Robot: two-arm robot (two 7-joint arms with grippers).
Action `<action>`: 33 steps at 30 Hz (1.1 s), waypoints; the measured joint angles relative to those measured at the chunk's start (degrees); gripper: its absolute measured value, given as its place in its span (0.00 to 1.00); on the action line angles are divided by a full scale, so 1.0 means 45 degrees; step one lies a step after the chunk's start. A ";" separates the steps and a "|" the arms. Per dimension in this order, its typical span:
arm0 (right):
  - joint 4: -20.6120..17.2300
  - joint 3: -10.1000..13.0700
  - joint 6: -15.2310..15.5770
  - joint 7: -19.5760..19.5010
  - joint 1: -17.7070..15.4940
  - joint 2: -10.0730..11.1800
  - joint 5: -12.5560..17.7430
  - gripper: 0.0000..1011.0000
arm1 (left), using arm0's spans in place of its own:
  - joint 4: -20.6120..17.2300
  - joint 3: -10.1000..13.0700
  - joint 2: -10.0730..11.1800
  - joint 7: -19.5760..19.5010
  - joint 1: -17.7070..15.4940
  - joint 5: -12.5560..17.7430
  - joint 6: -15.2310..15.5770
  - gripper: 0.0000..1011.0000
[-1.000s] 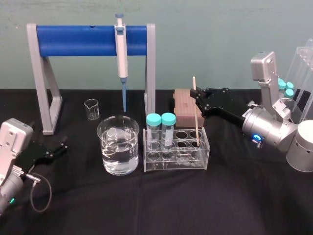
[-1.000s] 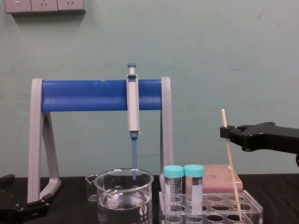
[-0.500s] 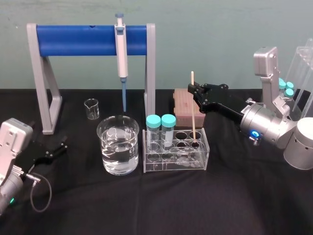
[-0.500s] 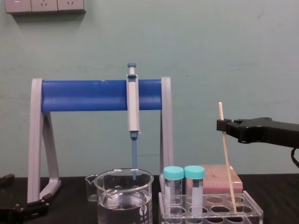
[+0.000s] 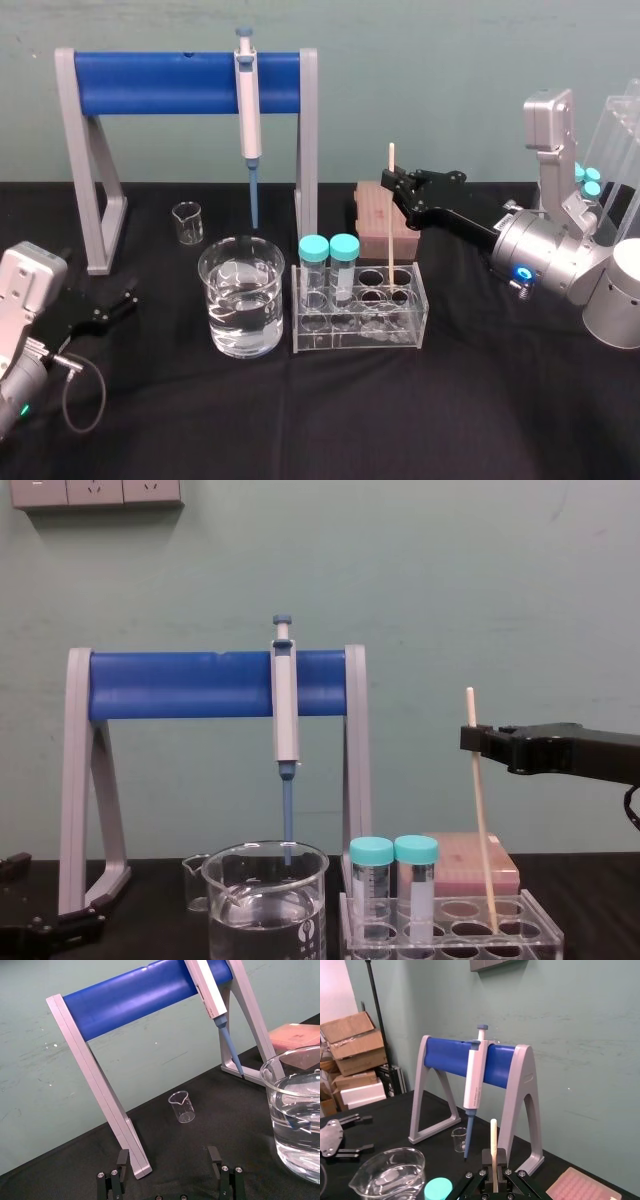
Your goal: Hold the thermometer with one hand and immerse one end into the beaker, then reinsert it into the test tube rack.
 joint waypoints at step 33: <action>-0.1226 -0.0143 0.0119 -0.0641 -0.0761 0.0395 0.0154 0.05 | 0.0000 0.0000 0.0001 0.0000 -0.0001 0.0000 0.0000 0.99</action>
